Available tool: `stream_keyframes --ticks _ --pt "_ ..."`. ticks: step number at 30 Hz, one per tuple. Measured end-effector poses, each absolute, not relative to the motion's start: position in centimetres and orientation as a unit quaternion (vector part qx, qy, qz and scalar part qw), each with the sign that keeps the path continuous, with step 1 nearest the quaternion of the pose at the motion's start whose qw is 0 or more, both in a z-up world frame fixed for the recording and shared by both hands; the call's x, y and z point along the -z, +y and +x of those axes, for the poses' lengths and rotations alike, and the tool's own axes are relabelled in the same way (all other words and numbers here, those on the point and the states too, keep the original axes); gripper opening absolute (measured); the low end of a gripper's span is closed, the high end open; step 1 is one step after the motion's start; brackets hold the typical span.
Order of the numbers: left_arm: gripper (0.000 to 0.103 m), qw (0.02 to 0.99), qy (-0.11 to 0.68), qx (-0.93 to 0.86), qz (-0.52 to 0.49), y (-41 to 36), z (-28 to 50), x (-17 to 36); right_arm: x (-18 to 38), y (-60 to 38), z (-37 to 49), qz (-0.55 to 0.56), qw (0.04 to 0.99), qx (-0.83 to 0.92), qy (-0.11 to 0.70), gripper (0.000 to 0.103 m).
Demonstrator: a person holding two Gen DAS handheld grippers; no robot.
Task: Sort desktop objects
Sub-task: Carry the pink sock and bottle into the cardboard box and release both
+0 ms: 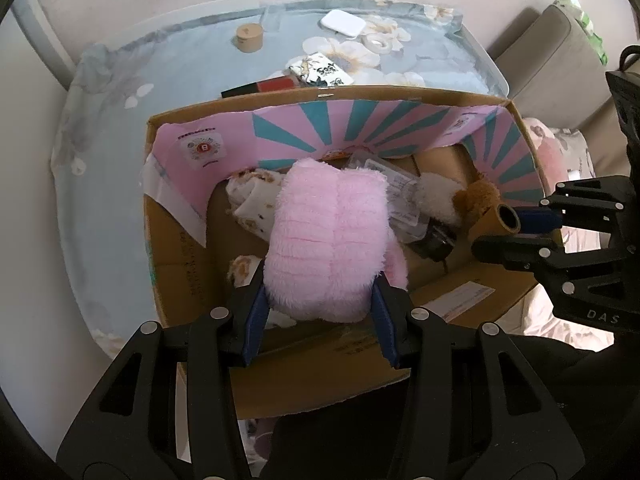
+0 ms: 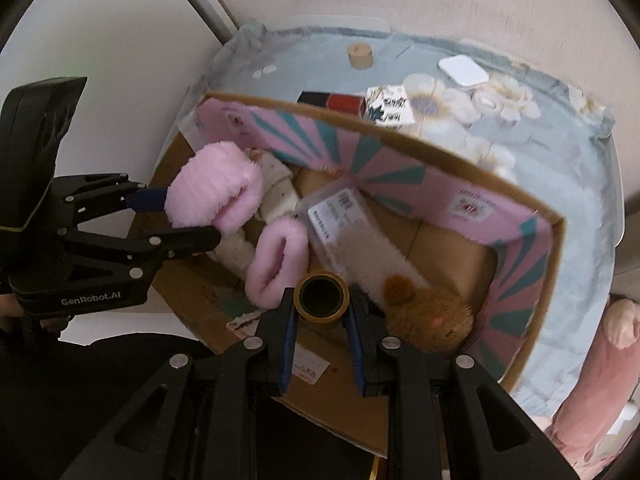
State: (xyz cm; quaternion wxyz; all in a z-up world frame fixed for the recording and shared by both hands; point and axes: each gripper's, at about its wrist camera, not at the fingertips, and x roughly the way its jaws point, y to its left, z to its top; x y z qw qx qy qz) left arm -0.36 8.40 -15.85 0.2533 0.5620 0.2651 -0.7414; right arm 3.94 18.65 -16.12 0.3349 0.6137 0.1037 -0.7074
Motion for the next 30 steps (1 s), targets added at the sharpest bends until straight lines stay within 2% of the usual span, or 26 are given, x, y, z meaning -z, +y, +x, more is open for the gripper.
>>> stream_keyframes --ticks 12,13,14,15,16,17,18,30 --pt "0.045 0.249 0.270 0.735 0.570 8.5 -0.5 16.0 16.0 18.4 4.3 0.611 0.340 0.706 0.109 0.022" --pt "0.050 0.253 0.269 0.733 0.571 8.5 -0.5 16.0 16.1 18.3 4.4 0.612 0.341 0.705 0.112 0.022" --pt "0.058 0.259 0.264 0.731 0.573 8.5 -0.5 16.0 16.1 18.1 4.4 0.612 0.342 0.704 0.116 0.027" --pt "0.088 0.264 0.257 0.729 0.576 8.5 -0.6 15.9 16.1 18.0 4.4 0.612 0.343 0.702 0.119 0.034" --pt "0.102 0.267 0.251 0.730 0.577 8.6 -0.7 15.8 16.1 17.9 4.5 0.612 0.346 0.700 0.124 0.057" --pt "0.102 0.268 0.251 0.735 0.570 8.6 -0.6 15.6 16.1 17.9 4.4 0.610 0.346 0.701 0.127 0.075" --pt "0.103 0.266 0.255 0.737 0.566 8.5 -0.5 15.4 15.9 17.8 4.5 0.605 0.349 0.704 0.128 0.077" --pt "0.103 0.291 0.267 0.733 0.554 7.3 -0.1 14.7 14.5 18.4 3.8 0.590 0.354 0.716 0.118 0.077"
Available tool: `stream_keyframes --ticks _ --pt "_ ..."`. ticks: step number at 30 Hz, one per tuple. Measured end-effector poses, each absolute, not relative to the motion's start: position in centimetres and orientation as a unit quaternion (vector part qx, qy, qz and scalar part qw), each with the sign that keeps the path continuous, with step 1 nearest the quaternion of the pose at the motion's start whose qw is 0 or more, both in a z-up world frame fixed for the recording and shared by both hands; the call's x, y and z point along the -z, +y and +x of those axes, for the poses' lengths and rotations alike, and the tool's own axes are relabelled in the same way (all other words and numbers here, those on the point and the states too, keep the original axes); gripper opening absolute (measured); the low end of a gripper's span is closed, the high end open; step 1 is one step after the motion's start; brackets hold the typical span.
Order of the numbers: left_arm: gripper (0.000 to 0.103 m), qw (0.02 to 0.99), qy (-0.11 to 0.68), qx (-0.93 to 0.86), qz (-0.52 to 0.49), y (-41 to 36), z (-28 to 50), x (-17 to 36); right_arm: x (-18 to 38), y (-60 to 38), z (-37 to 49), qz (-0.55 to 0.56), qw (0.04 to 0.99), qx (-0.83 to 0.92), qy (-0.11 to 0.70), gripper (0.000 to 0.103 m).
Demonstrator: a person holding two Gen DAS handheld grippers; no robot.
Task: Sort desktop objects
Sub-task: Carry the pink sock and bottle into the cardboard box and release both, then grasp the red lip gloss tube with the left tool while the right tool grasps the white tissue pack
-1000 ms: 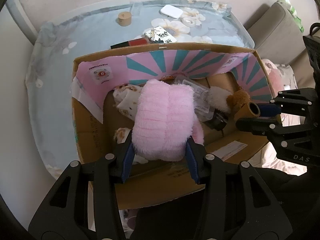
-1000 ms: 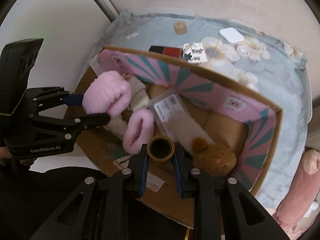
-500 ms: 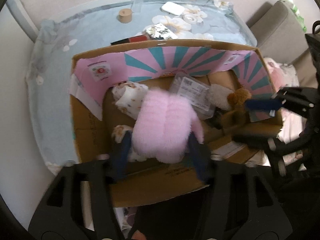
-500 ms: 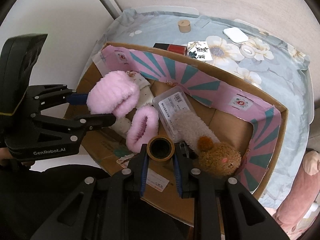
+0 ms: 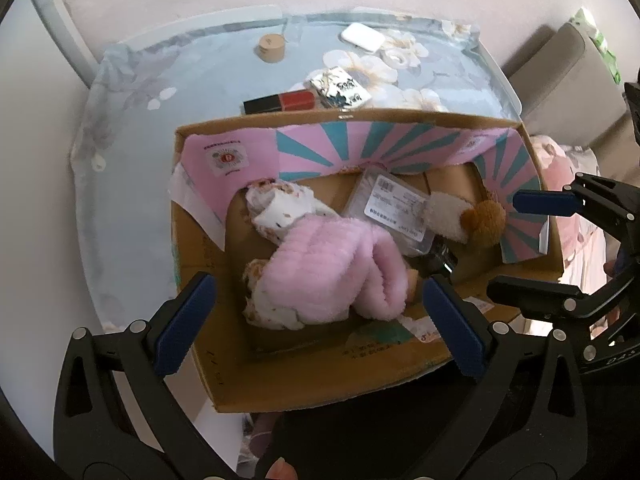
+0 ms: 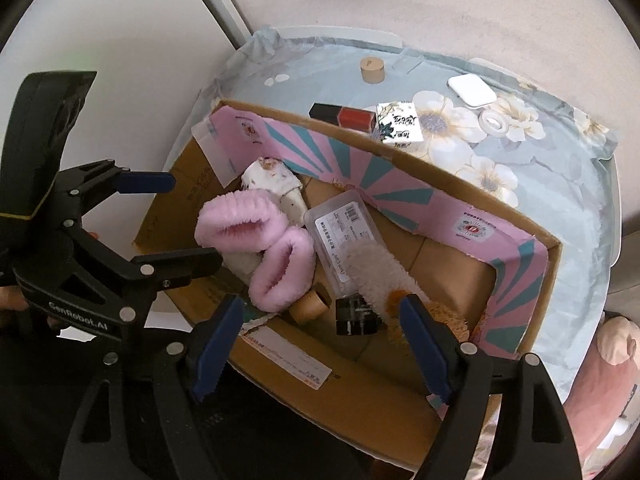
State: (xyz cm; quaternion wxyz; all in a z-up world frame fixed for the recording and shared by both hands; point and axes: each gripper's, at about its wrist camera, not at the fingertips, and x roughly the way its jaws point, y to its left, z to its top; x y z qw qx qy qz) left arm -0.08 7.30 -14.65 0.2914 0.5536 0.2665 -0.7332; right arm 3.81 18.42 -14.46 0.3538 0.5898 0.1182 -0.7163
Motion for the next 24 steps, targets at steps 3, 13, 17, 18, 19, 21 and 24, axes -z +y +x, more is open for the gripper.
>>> stream_keyframes --ticks 3,13,17,18,19,21,24 --pt "0.103 0.296 0.262 0.736 0.550 7.1 -0.2 14.2 14.1 18.6 3.6 0.585 0.355 0.720 0.116 0.077" --pt "0.103 0.319 0.244 0.745 0.533 4.8 -0.6 11.8 12.5 19.2 1.9 0.572 0.352 0.734 0.098 0.077" --pt "0.103 0.333 0.226 0.746 0.531 3.6 -0.9 11.0 11.4 18.8 1.2 0.558 0.352 0.744 0.108 0.077" --pt "0.103 0.334 0.225 0.746 0.531 3.2 -1.0 11.0 11.2 18.7 1.0 0.555 0.353 0.745 0.111 0.077" --pt "0.103 0.336 0.224 0.745 0.532 2.9 -1.0 10.9 11.0 18.6 0.6 0.551 0.353 0.747 0.114 0.077" --pt "0.103 0.335 0.223 0.744 0.534 2.1 -1.2 10.9 10.9 18.5 0.0 0.552 0.352 0.748 0.112 0.077" --pt "0.103 0.337 0.222 0.737 0.543 0.7 -1.9 10.8 10.9 18.2 -1.3 0.553 0.348 0.749 0.110 0.077"
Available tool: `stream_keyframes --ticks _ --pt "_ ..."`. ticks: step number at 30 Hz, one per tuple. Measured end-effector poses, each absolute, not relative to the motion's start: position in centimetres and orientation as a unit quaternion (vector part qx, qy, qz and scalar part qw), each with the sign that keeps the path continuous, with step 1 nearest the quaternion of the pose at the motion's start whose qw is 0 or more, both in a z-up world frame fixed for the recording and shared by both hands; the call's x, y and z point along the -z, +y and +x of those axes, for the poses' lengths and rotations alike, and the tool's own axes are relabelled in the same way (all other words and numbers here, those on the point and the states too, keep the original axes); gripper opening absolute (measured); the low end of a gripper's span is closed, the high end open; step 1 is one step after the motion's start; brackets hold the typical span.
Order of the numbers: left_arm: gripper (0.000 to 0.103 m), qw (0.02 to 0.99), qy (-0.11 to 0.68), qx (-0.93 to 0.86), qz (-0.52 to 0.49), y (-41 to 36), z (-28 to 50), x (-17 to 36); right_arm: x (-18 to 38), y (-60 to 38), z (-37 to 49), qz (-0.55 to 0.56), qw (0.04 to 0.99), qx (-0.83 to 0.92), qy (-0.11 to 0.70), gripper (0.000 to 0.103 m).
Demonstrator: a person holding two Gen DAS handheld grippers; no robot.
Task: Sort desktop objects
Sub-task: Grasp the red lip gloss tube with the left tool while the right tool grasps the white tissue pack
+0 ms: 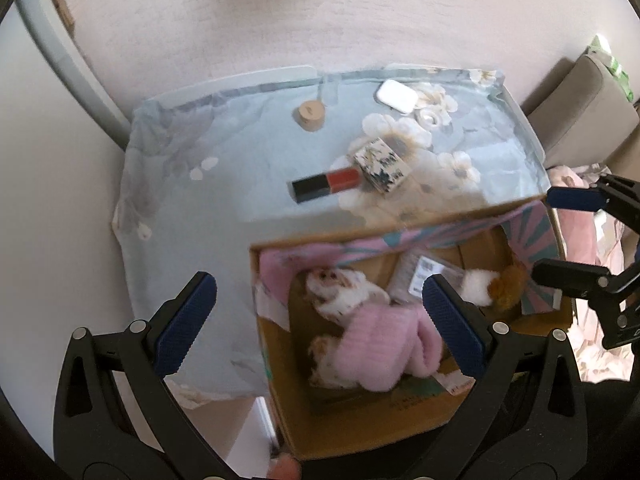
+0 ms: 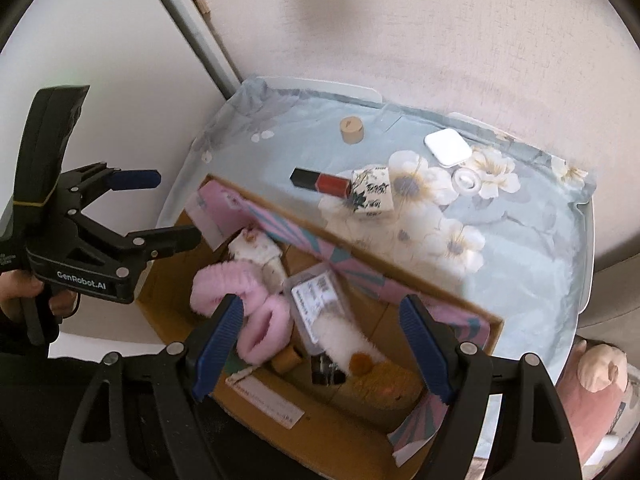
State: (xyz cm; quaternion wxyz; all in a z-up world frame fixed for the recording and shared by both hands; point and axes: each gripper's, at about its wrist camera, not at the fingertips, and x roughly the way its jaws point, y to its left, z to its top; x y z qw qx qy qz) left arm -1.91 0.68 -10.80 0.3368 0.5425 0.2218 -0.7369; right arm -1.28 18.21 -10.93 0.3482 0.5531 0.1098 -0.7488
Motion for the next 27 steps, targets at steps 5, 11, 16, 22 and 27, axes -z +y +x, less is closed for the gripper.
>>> stream_keyframes --ticks 5,11,16,22,27 --pt "0.103 0.333 0.245 0.719 0.559 -3.3 -4.5 11.3 10.1 17.5 -4.0 0.546 0.345 0.754 0.120 0.077" --pt "0.103 0.306 0.285 0.668 0.616 -7.3 -8.4 15.6 11.0 16.1 -9.0 0.554 0.354 0.735 0.166 0.077" --pt "0.102 0.308 0.296 0.626 0.653 -9.7 -10.6 19.7 14.4 15.2 -12.7 0.582 0.382 0.694 0.185 0.077" --pt "0.102 0.318 0.344 0.585 0.662 -12.0 -11.5 22.6 19.8 13.6 -14.8 0.610 0.415 0.644 0.202 0.077" --pt "0.101 0.324 0.363 0.558 0.672 -12.1 -11.8 24.0 22.5 12.4 -15.0 0.624 0.431 0.617 0.208 0.077"
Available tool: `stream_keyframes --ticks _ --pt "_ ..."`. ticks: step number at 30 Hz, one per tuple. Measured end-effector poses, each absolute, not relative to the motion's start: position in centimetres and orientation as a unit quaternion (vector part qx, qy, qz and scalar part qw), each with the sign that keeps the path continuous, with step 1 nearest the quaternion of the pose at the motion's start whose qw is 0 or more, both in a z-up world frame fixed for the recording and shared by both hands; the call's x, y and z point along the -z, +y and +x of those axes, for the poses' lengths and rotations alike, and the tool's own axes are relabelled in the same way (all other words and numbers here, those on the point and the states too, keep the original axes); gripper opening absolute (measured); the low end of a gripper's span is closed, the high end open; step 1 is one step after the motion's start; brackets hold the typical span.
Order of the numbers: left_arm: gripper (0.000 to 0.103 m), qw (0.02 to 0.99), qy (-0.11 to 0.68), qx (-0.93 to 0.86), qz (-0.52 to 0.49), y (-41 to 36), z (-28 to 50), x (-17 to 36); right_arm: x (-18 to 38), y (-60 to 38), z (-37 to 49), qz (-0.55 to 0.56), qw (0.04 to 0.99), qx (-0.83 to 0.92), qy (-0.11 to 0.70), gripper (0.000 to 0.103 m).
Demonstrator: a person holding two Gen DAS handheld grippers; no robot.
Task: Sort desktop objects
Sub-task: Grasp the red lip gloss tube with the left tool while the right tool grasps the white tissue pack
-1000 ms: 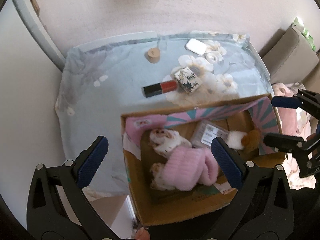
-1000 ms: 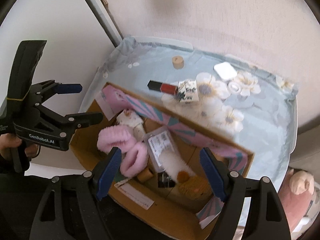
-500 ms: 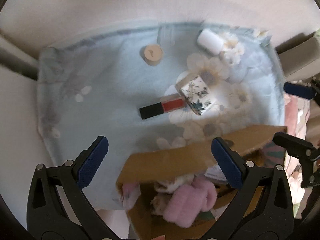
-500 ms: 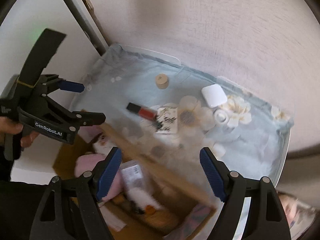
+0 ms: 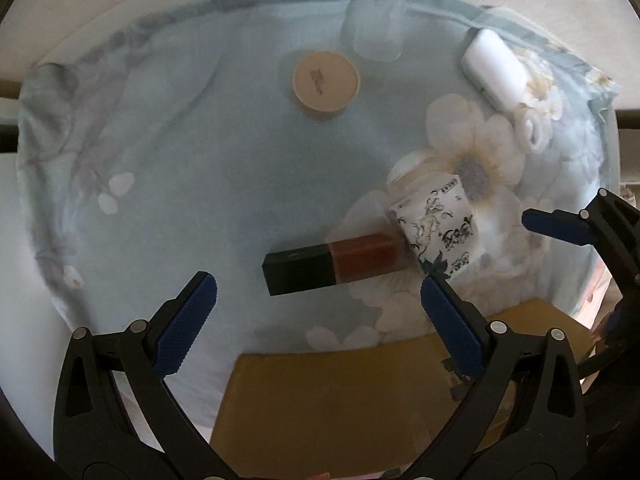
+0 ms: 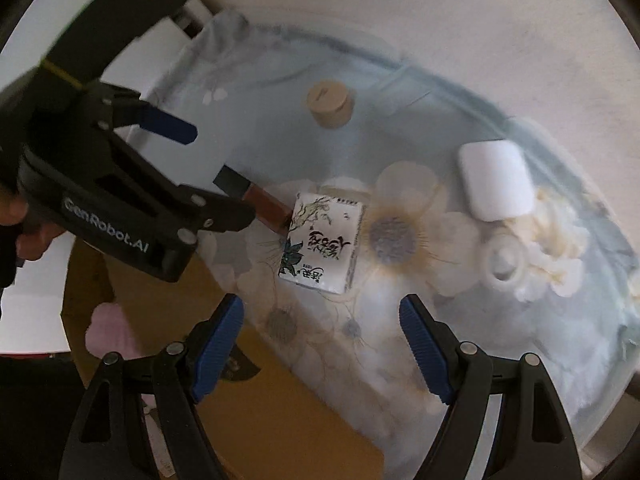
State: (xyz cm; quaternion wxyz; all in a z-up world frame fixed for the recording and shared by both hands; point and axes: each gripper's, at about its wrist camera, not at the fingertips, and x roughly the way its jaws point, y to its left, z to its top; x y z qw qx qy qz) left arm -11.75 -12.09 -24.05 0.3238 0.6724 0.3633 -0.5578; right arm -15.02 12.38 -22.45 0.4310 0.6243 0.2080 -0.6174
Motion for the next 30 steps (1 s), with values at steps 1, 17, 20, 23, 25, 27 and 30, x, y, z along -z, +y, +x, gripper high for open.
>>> stream_keyframes --ticks 1,17,20,23,25,27,30 --pt "0.101 0.325 0.367 0.554 0.673 -12.1 -11.8 24.2 22.8 12.2 -15.0 0.626 0.432 0.615 0.210 0.077" --pt "0.099 0.375 0.437 0.497 0.649 -11.6 -10.7 26.6 25.5 9.6 -15.7 0.643 0.437 0.596 0.201 0.077" --pt "0.099 0.380 0.446 0.495 0.641 -11.5 -10.5 26.9 25.5 9.3 -15.6 0.638 0.432 0.600 0.215 0.077" --pt "0.097 0.387 0.450 0.496 0.634 -11.5 -10.3 27.1 25.6 9.0 -15.2 0.632 0.427 0.602 0.237 0.076" --pt "0.095 0.393 0.447 0.497 0.632 -11.3 -10.4 26.9 25.6 8.9 -14.9 0.627 0.425 0.603 0.250 0.074" --pt "0.092 0.394 0.440 0.502 0.632 -11.0 -10.6 26.7 25.5 8.8 -14.5 0.621 0.418 0.608 0.265 0.068" --pt "0.083 0.399 0.435 0.508 0.627 -10.8 -10.6 26.1 25.4 8.8 -14.3 0.614 0.411 0.614 0.276 0.053"
